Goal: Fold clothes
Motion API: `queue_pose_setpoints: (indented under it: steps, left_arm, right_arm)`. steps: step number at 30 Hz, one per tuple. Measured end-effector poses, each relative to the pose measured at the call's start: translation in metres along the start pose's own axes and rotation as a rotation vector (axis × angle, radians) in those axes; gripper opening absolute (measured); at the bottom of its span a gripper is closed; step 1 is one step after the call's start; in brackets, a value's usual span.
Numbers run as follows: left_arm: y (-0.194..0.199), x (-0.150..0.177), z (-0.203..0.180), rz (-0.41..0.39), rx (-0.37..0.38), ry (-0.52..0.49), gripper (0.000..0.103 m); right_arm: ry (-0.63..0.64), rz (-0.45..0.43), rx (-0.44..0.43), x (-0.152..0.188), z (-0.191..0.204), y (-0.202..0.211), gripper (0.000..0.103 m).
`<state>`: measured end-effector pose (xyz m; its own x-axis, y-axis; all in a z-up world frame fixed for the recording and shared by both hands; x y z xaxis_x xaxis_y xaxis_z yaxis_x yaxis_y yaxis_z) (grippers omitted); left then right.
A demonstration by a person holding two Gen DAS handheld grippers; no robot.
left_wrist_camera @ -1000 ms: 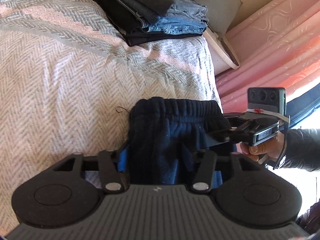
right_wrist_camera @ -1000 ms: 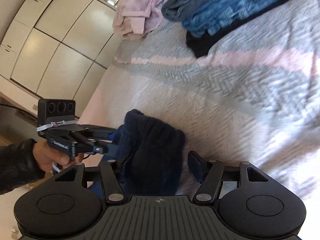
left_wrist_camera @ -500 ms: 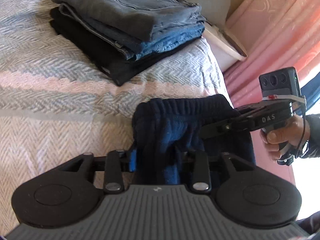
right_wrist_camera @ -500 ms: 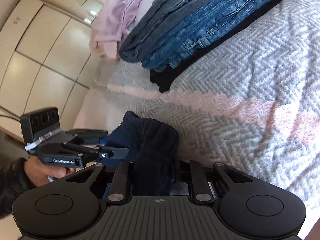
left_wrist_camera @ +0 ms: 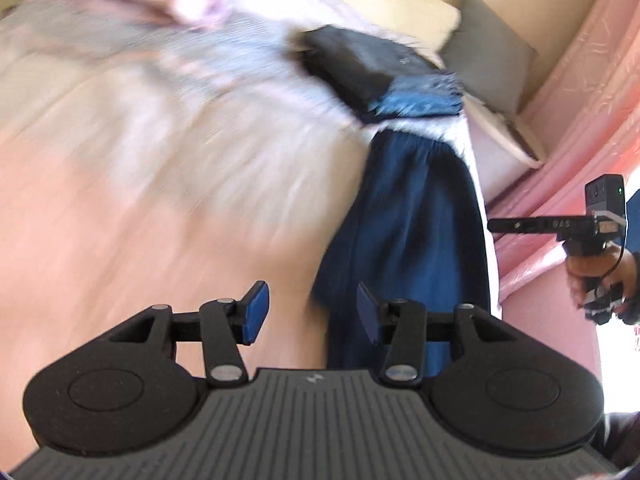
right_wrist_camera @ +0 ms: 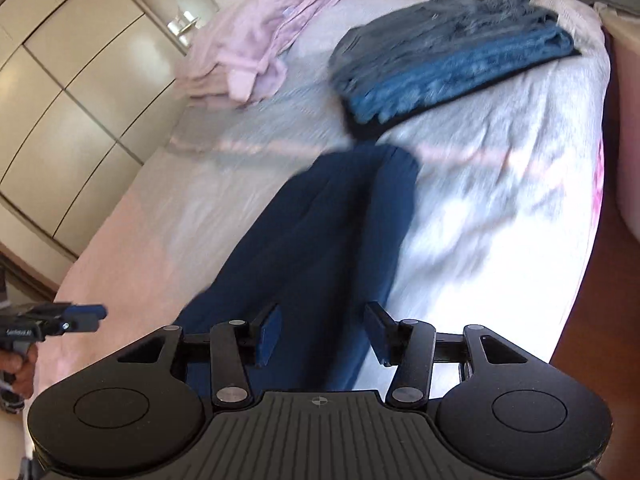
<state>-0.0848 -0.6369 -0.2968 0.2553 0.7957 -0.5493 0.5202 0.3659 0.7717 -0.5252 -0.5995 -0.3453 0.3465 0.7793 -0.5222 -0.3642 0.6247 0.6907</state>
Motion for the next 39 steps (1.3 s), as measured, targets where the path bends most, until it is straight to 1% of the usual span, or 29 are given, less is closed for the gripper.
queue_pose_setpoints:
  steps: [3, 6, 8, 9, 11, 12, 15, 17, 19, 21, 22, 23, 25, 27, 31, 33, 36, 37, 38, 39]
  left_arm:
    - [0.079, 0.096, 0.017, 0.004, -0.069, 0.058, 0.044]
    - [0.156, 0.193, 0.03, 0.011, -0.13, 0.116, 0.045]
    - [0.198, 0.257, 0.033, 0.032, -0.152, 0.169, 0.045]
    - [0.216, 0.288, 0.033, 0.046, -0.152, 0.185, 0.045]
    - [0.241, 0.34, 0.03, 0.083, -0.156, 0.202, 0.046]
    - [0.249, 0.363, 0.027, 0.102, -0.16, 0.212, 0.046]
    - [0.259, 0.414, 0.014, 0.146, -0.146, 0.236, 0.046]
    - [0.262, 0.441, 0.006, 0.165, -0.126, 0.252, 0.046]
    - [0.255, 0.46, 0.002, 0.181, -0.083, 0.282, 0.053]
    - [0.245, 0.476, -0.002, 0.203, -0.039, 0.311, 0.053]
    - [0.241, 0.481, -0.004, 0.206, -0.025, 0.319, 0.049]
    - [0.243, 0.48, -0.003, 0.195, -0.027, 0.315, 0.043]
    - [0.247, 0.477, -0.002, 0.172, -0.032, 0.305, 0.026]
    - [0.251, 0.475, -0.001, 0.148, -0.036, 0.295, 0.017]
    - [0.257, 0.471, 0.002, 0.105, -0.048, 0.277, 0.017]
    - [0.246, 0.476, 0.005, 0.126, -0.053, 0.269, 0.018]
    - [0.237, 0.482, 0.002, 0.164, -0.053, 0.233, 0.021]
    - [0.236, 0.483, 0.001, 0.168, -0.051, 0.224, 0.022]
    - [0.24, 0.482, 0.0, 0.161, -0.046, 0.223, 0.022]
    - [0.244, 0.481, 0.0, 0.151, -0.043, 0.221, 0.024]
  right_arm:
    - [0.025, 0.036, -0.027, 0.064, 0.047, 0.017, 0.05]
    - [0.057, 0.079, -0.071, 0.143, 0.106, 0.036, 0.05]
    - [0.086, 0.145, -0.111, 0.203, 0.148, 0.045, 0.05]
    - [0.11, 0.197, -0.138, 0.234, 0.171, 0.046, 0.05]
    - [0.172, 0.305, -0.198, 0.295, 0.216, 0.05, 0.05]
    - [0.203, 0.353, -0.225, 0.317, 0.235, 0.052, 0.05]
    - [0.293, 0.496, -0.304, 0.383, 0.29, 0.059, 0.05]
    - [0.341, 0.564, -0.339, 0.415, 0.312, 0.063, 0.05]
    - [0.358, 0.625, -0.35, 0.442, 0.323, 0.064, 0.05]
    - [0.35, 0.671, -0.356, 0.463, 0.329, 0.065, 0.05]
    - [0.353, 0.682, -0.353, 0.468, 0.332, 0.065, 0.05]
    - [0.357, 0.693, -0.349, 0.474, 0.334, 0.064, 0.05]
    - [0.358, 0.705, -0.339, 0.481, 0.337, 0.064, 0.05]
    - [0.353, 0.707, -0.325, 0.485, 0.338, 0.063, 0.05]
    - [0.379, 0.687, -0.327, 0.494, 0.34, 0.072, 0.05]
    - [0.42, 0.684, -0.335, 0.502, 0.343, 0.075, 0.051]
    - [0.52, 0.686, -0.346, 0.516, 0.352, 0.081, 0.055]
    - [0.557, 0.687, -0.348, 0.52, 0.356, 0.083, 0.058]
    - [0.624, 0.681, -0.346, 0.526, 0.361, 0.087, 0.061]
    - [0.694, 0.674, -0.342, 0.532, 0.366, 0.091, 0.061]
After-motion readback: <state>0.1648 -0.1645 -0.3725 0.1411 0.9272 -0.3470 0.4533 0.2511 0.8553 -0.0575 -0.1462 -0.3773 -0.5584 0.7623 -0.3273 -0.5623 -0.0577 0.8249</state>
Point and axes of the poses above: each gripper's, at about its wrist camera, not at the fingertips, and y roughly against the way its jaws point, z to its left, x to its underside, the point moved 6 cm from there along -y, roughly the way its jaws point, and after that the axes turned 3 degrees about x, right-handed, at the moved point
